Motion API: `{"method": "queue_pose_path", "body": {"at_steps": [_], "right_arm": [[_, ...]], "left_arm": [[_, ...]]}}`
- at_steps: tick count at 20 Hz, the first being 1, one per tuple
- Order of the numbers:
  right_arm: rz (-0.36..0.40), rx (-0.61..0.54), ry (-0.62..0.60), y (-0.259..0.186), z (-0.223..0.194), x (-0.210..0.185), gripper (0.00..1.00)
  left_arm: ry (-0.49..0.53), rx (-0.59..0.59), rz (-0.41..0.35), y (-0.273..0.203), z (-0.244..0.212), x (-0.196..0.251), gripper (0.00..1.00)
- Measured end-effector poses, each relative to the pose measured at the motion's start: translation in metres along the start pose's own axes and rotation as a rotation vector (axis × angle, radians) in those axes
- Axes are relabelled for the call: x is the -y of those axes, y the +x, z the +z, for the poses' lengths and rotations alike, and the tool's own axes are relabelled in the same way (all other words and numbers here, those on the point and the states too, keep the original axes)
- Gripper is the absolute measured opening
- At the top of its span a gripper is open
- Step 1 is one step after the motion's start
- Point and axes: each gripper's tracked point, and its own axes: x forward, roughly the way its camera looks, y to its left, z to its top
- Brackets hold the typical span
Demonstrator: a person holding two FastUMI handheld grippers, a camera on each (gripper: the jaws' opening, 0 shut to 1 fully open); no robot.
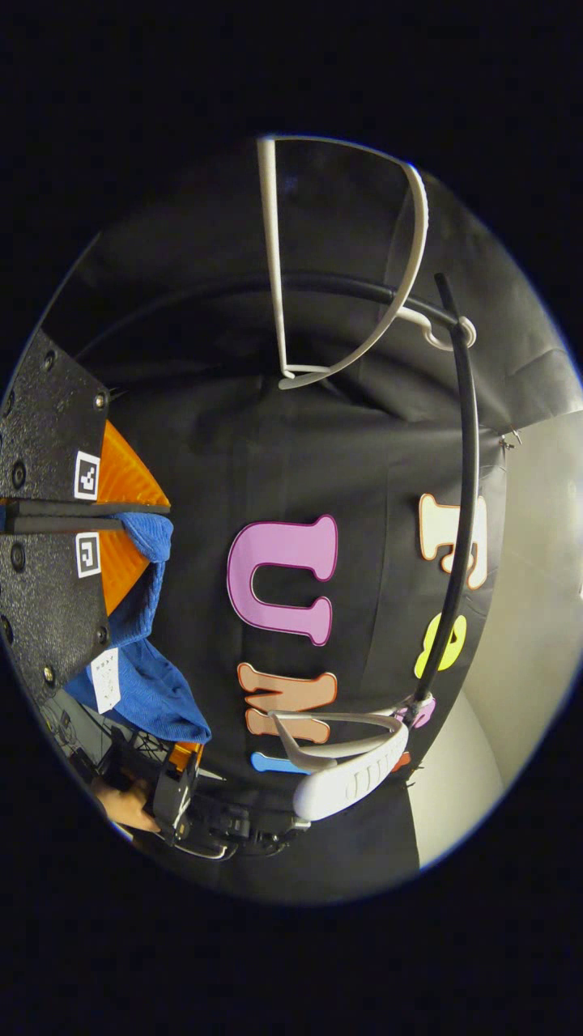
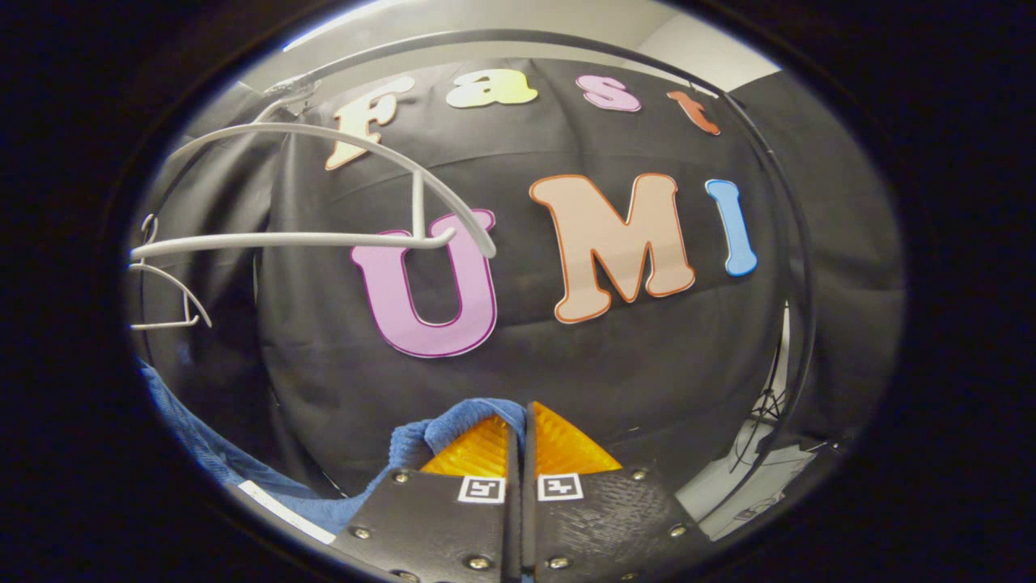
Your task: Grasp the clothes on the hanger with both hands and then place them into the laundry hamper below.
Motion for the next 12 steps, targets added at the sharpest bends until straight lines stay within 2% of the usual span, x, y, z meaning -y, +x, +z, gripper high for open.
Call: {"method": "queue_pose_path", "body": {"at_steps": [5,12], "right_arm": [[0.051,0.050,0.039,-0.040,0.029,-0.016,0.00],[0.119,0.102,0.020,-0.097,0.055,-0.034,0.00]], "left_arm": [[-0.010,0.089,0.056,-0.011,0.017,0.002,0.00],[-0.001,0.131,0.039,-0.037,0.020,0.031,0.02]]}}
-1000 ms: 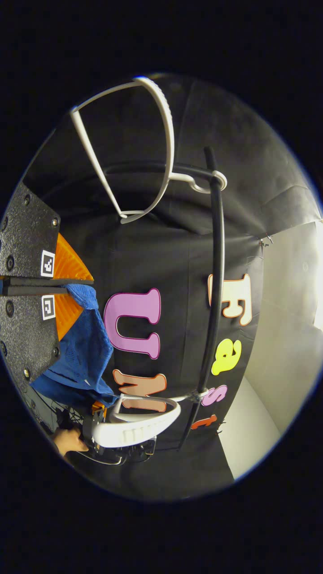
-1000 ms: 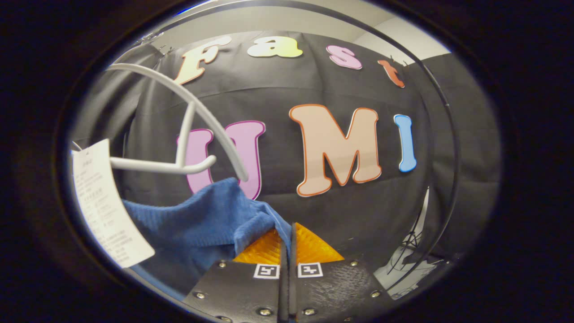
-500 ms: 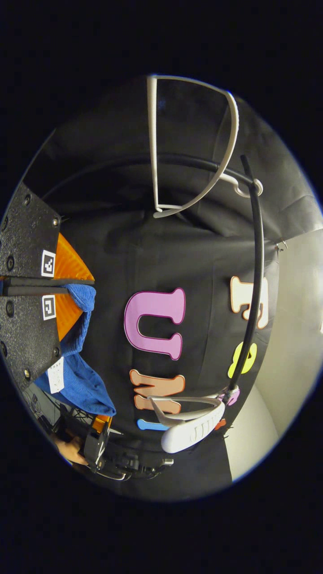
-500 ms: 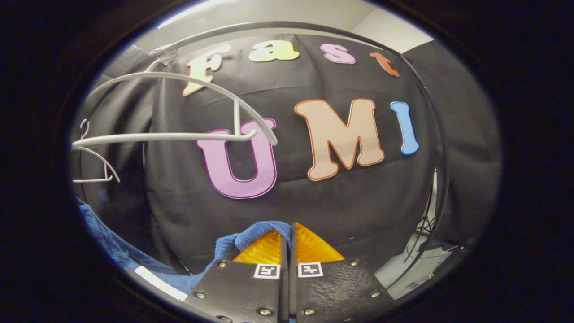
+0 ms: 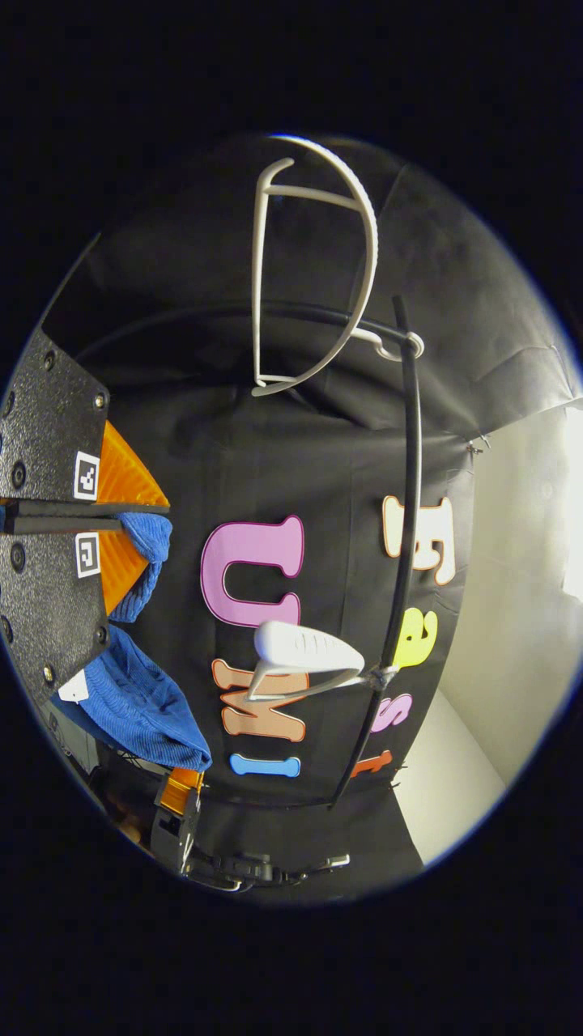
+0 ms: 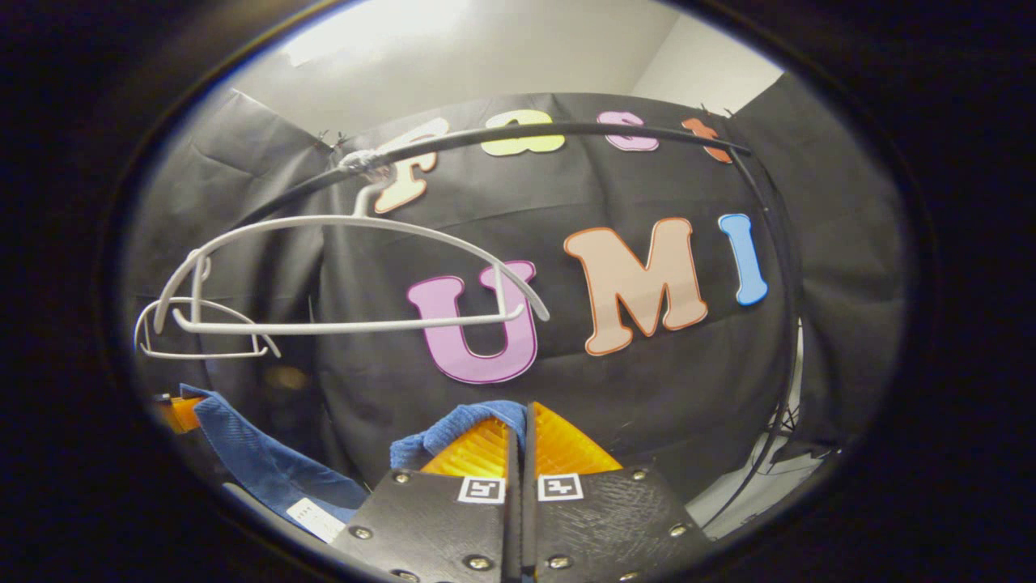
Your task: Grasp the clothes on the hanger with both hands and then place them into the laundry hamper below.
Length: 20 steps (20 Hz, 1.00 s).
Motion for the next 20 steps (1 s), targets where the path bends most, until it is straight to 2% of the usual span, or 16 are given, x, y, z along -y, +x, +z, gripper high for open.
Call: {"method": "queue_pose_path", "body": {"at_steps": [3,5,9,10,12,13,17,18,20], "right_arm": [[0.037,0.001,0.027,-0.017,0.000,-0.010,0.03],[0.065,-0.002,0.039,-0.026,0.001,-0.018,0.01],[0.144,-0.017,0.056,-0.044,-0.004,-0.042,0.01],[0.155,-0.014,0.071,-0.049,-0.002,-0.046,0.01],[0.178,-0.022,0.109,-0.054,0.002,-0.049,0.03],[0.184,-0.025,0.117,-0.057,0.006,-0.049,0.01],[0.180,-0.028,0.083,-0.068,0.013,-0.042,0.01],[0.181,-0.032,0.070,-0.070,0.011,-0.042,0.00],[0.174,-0.038,0.078,-0.074,0.013,-0.038,0.01]], "left_arm": [[-0.016,0.020,-0.004,-0.010,-0.001,0.014,0.00],[-0.027,0.019,0.006,-0.018,-0.006,0.023,0.00],[-0.119,-0.002,0.017,-0.026,-0.012,0.047,0.00],[-0.122,-0.008,0.015,-0.026,-0.011,0.054,0.01],[-0.080,-0.009,0.073,-0.027,-0.008,0.051,0.00],[-0.071,0.004,0.076,-0.028,-0.004,0.055,0.01],[-0.079,0.011,0.034,-0.029,-0.001,0.082,0.00],[-0.068,-0.002,0.023,-0.027,-0.003,0.089,0.03],[-0.061,-0.004,-0.004,-0.023,-0.005,0.103,0.00]]}}
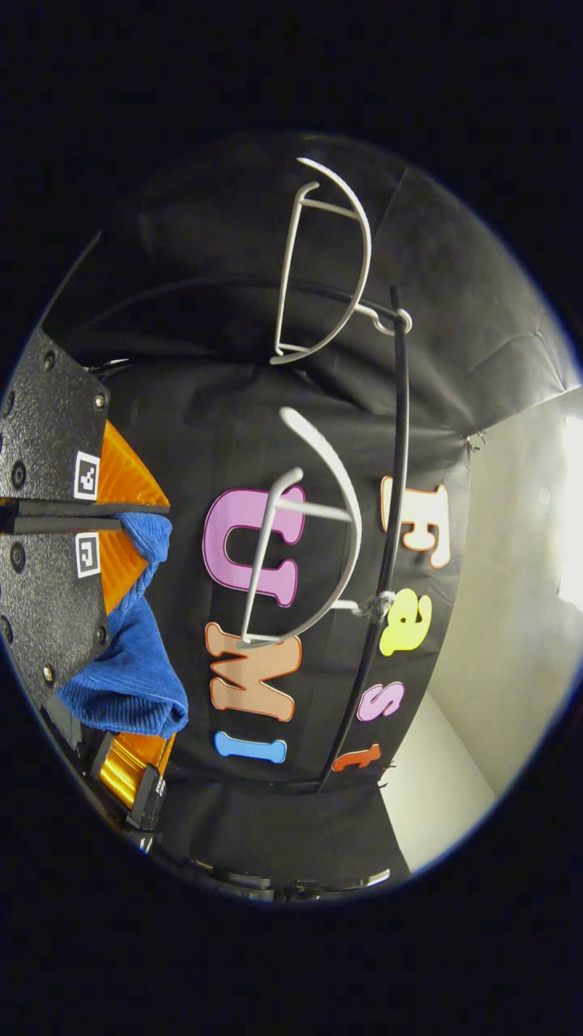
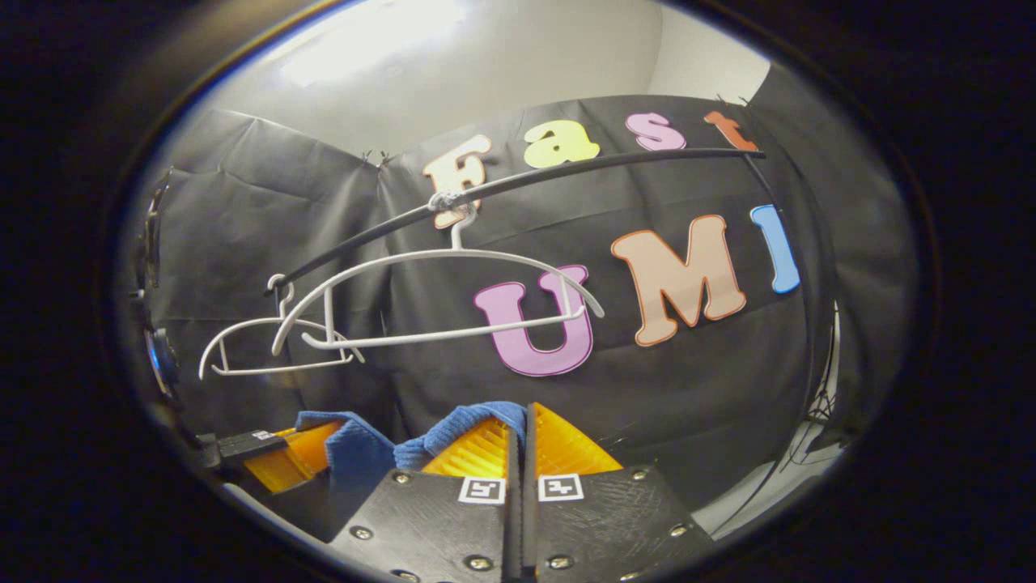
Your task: Grasp the clothes on the hanger with both hands and then place them into the laundry hamper below.
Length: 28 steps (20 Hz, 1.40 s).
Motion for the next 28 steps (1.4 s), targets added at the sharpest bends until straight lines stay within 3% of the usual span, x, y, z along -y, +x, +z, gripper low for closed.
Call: {"method": "queue_pose_path", "body": {"at_steps": [4,8,15,21,23,28], "right_arm": [[-0.011,0.014,0.016,-0.007,0.007,0.011,0.01],[-0.054,0.020,-0.008,-0.009,0.001,0.033,0.00],[-0.083,-0.055,-0.071,0.008,-0.042,0.051,0.04],[-0.108,-0.083,-0.016,0.023,-0.088,0.061,0.01],[-0.114,-0.117,-0.012,0.030,-0.110,0.061,0.04],[-0.112,-0.192,0.009,0.041,-0.164,0.065,0.01]], "left_arm": [[-0.011,0.014,-0.042,0.007,0.002,0.019,0.00],[-0.008,0.000,-0.037,0.016,-0.015,0.018,0.00],[0.013,-0.052,-0.029,0.035,-0.052,0.009,0.01],[0.046,-0.085,0.000,0.049,-0.089,-0.009,0.01],[0.069,-0.121,0.012,0.053,-0.111,-0.016,0.01],[0.075,-0.206,0.020,0.060,-0.161,-0.033,0.01]]}}
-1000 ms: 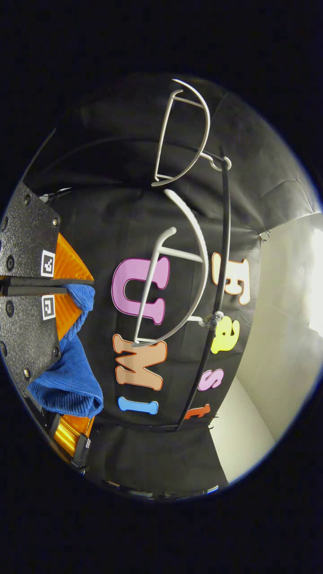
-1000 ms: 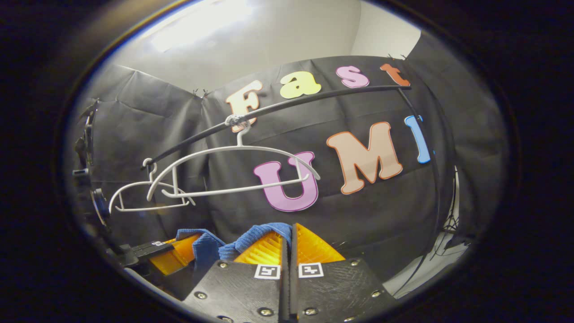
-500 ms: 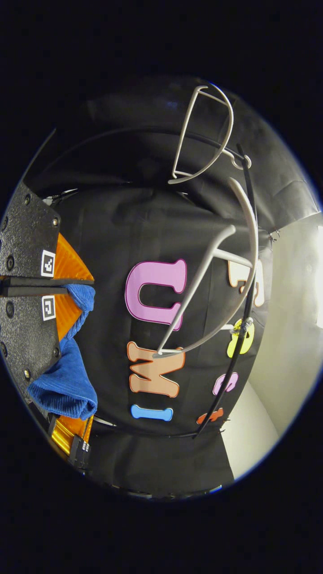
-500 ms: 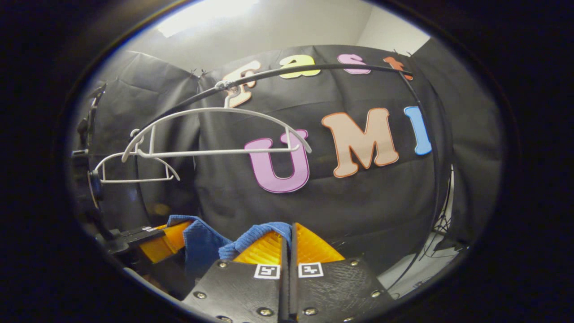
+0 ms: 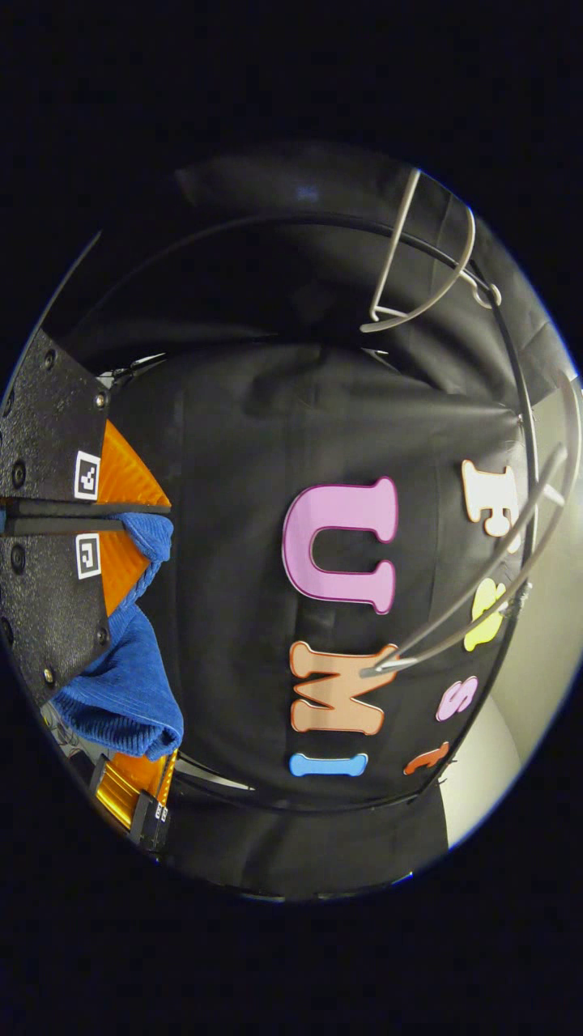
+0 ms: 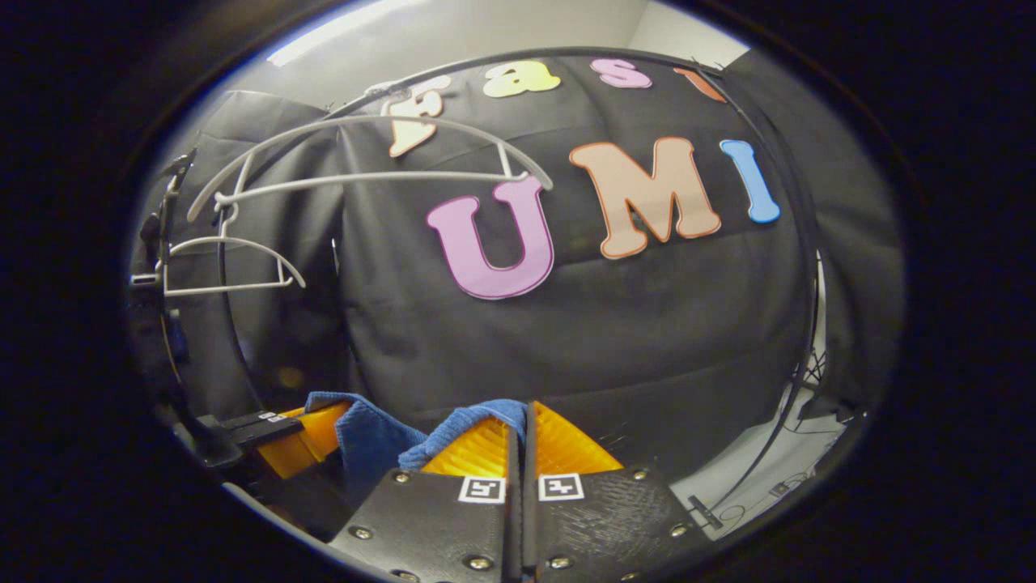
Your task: Grasp the clothes on the hanger with both hands and then place them into the laundry hamper below.
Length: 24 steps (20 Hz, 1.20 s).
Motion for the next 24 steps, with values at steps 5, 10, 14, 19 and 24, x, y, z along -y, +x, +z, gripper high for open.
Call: {"method": "queue_pose_path", "body": {"at_steps": [5,10,14,19,24], "right_arm": [[-0.047,-0.076,0.045,0.020,-0.048,0.021,0.01],[-0.076,-0.158,0.055,0.024,-0.107,0.033,0.01],[-0.089,-0.263,0.022,0.025,-0.163,0.041,0.04],[-0.109,-0.443,-0.041,0.022,-0.244,0.059,0.01],[-0.105,-0.482,-0.002,0.025,-0.268,0.061,0.01]], "left_arm": [[0.006,-0.087,0.009,0.012,-0.048,-0.011,0.01],[0.005,-0.120,-0.029,0.023,-0.096,-0.005,0.01],[0.002,-0.201,-0.032,0.035,-0.156,-0.008,0.01],[-0.001,-0.353,-0.017,0.036,-0.233,-0.016,0.01],[0.041,-0.470,-0.004,0.036,-0.284,-0.018,0.01]]}}
